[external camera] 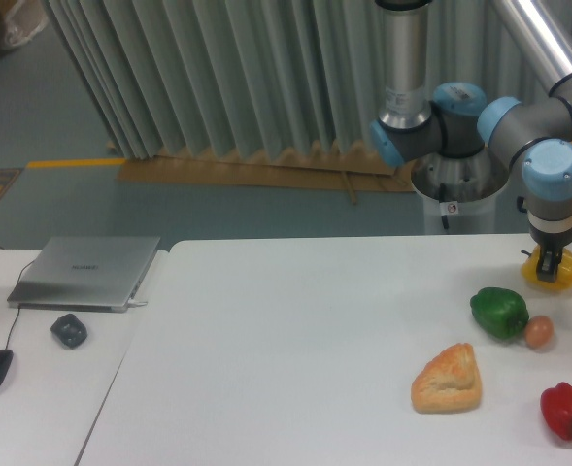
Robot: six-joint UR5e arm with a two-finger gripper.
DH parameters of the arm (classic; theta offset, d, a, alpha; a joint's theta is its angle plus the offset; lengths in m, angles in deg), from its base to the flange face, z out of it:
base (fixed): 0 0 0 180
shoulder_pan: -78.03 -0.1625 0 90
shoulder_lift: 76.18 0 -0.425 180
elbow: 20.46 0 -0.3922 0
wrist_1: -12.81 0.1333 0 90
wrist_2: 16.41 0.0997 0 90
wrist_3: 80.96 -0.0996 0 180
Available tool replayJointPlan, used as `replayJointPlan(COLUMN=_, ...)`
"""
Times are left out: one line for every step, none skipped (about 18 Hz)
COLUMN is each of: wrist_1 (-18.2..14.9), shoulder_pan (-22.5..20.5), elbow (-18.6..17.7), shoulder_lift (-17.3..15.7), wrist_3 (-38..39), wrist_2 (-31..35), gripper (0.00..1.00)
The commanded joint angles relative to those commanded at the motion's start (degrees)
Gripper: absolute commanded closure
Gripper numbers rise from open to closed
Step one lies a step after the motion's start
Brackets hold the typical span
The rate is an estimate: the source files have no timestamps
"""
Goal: Place the yellow pepper in a basket
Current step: 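Lift the yellow pepper and carry it away from the table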
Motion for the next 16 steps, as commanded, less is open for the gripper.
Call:
replayJointPlan(wrist_1=-0.7, shoulder_pan=0.0, elbow=0.96, shoulder_lift=-0.53, wrist_3=0.78, wrist_2=-0.18, gripper=0.4)
replayJointPlan(wrist_1=-1.75, shoulder_pan=0.0, elbow=2.1, shoulder_lift=-1.05, wrist_3=2.01, wrist_2=-0.53, gripper=0.4)
replayJointPlan(wrist_1=-2.55, shoulder_pan=0.09, elbow=3.85, shoulder_lift=-1.41, wrist_3=4.02, wrist_2=-1.92, gripper=0.4)
replayJointPlan(wrist_1=-2.64, shoulder_pan=0.0, elbow=5.18, shoulder_lift=-1.41, wrist_3=5.0, wrist_2=-3.24, gripper=0.4)
replayJointPlan(wrist_1=-2.82, shoulder_pan=-0.09, elbow=6.41, shoulder_lift=-1.32, wrist_3=5.88, wrist_2=-4.65, gripper=0.4)
replayJointPlan(wrist_1=-2.73, shoulder_pan=-0.09, elbow=7.2, shoulder_lift=-1.41, wrist_3=7.19, wrist_2=-5.62, gripper=0.4)
replayJointPlan(wrist_1=-2.73, shoulder_pan=-0.17, elbow=8.34, shoulder_lift=-1.41, wrist_3=9.21, wrist_2=-6.32, gripper=0.4)
replayJointPlan(wrist_1=-2.73, shoulder_pan=-0.09, elbow=9.31, shoulder_lift=-1.41, wrist_3=12.27, wrist_2=-6.85, gripper=0.4)
replayJointPlan(wrist_1=-2.56, shoulder_pan=0.0, elbow=10.19, shoulder_lift=-1.24, wrist_3=15.26, wrist_2=-7.38, gripper=0.4)
replayJointPlan(wrist_1=-2.56, shoulder_pan=0.0, elbow=11.5, shoulder_lift=-0.63, wrist_3=17.03, wrist_2=-7.65, gripper=0.4)
replayJointPlan(wrist_1=-2.64, shoulder_pan=0.0, elbow=12.3, shoulder_lift=-0.19, wrist_3=18.1, wrist_2=-7.74, gripper=0.4)
replayJointPlan(wrist_1=-2.47, shoulder_pan=-0.09, elbow=12.48, shoulder_lift=0.34, wrist_3=18.19, wrist_2=-7.74, gripper=0.4)
replayJointPlan(wrist_1=-2.29, shoulder_pan=-0.17, elbow=12.75, shoulder_lift=0.52, wrist_3=18.46, wrist_2=-7.82, gripper=0.4)
replayJointPlan(wrist_1=-2.29, shoulder_pan=-0.18, elbow=13.27, shoulder_lift=0.78, wrist_3=19.59, wrist_2=-7.82, gripper=0.4)
replayJointPlan(wrist_1=-2.21, shoulder_pan=-0.26, elbow=14.49, shoulder_lift=1.48, wrist_3=22.73, wrist_2=-7.91, gripper=0.4)
replayJointPlan(wrist_1=-2.2, shoulder_pan=-0.52, elbow=15.64, shoulder_lift=2.27, wrist_3=24.42, wrist_2=-8.26, gripper=0.4)
